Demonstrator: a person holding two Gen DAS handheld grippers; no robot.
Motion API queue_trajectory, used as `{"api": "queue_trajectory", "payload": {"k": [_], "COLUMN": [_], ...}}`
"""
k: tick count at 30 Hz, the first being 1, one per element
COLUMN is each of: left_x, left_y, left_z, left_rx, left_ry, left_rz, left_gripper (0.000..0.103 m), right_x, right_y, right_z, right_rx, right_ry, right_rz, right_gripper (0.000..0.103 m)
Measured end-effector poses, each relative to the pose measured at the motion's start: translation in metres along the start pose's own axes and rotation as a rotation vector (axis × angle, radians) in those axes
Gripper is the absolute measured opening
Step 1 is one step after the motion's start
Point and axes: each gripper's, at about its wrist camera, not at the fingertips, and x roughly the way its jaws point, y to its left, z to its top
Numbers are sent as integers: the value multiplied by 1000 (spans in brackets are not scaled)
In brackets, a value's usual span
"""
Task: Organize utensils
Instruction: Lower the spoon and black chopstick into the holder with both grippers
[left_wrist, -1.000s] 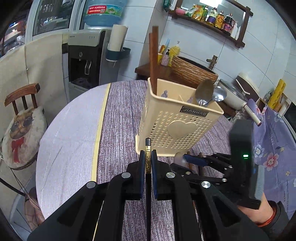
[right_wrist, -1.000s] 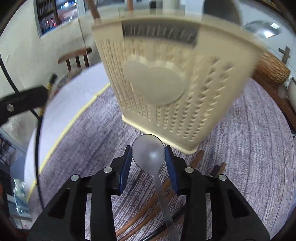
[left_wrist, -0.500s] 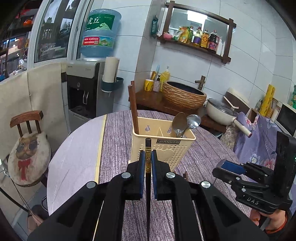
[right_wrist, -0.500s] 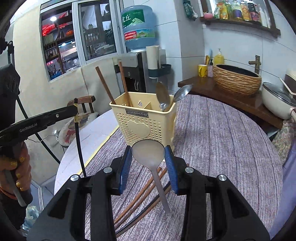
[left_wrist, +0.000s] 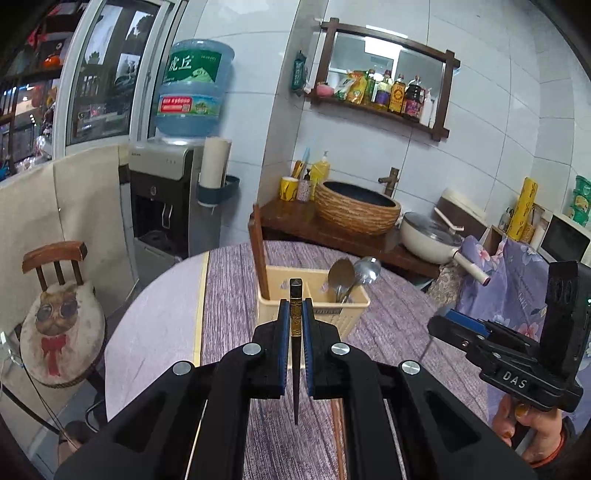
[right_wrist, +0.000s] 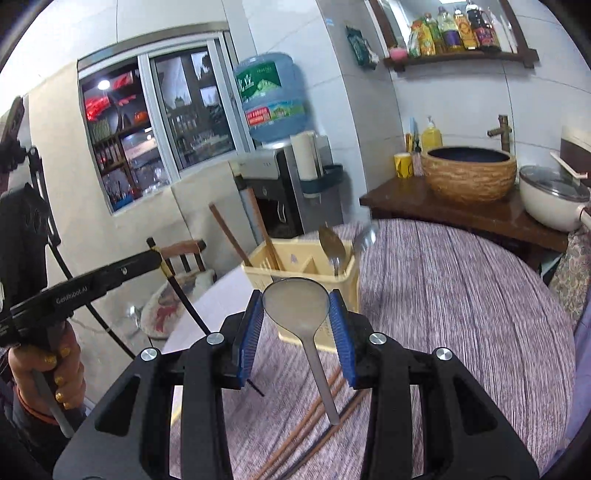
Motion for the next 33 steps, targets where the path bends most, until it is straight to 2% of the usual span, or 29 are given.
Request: {"api": "queue_trajectory", "payload": {"k": [3, 10, 13, 15, 18, 22, 26, 33], "left_x": [-7, -33, -28, -15, 10, 38, 63, 86], "left_y": [-1, -12, -12, -10, -4, 2, 4, 7], "left_z": [23, 94, 117, 123, 120, 98, 74, 41], "left_rx": [-14, -6, -13, -23, -41, -32, -15, 26], "left_ry": [-18, -163, -221, -230, -230, -213, -152, -70], "left_rz": [-26, -2, 28, 50, 82, 99, 102, 123], "left_gripper": [8, 8, 8, 8, 8, 8, 8, 8], "right_x": [-2, 4, 15, 27, 48, 74, 94, 105], "right_y": [9, 32, 35, 35, 26, 8, -6, -11], "right_z": [23, 88, 105, 111, 107, 88, 61, 27], "right_rx": [15, 7, 14, 20, 28, 41, 65, 49], "right_ry": [-54, -191, -232, -233, -230, -200, -149, -111], "right_rz": [11, -8, -24, -36, -74, -117, -135, -167], "right_gripper": [37, 37, 37, 37, 37, 37, 37, 37]}}
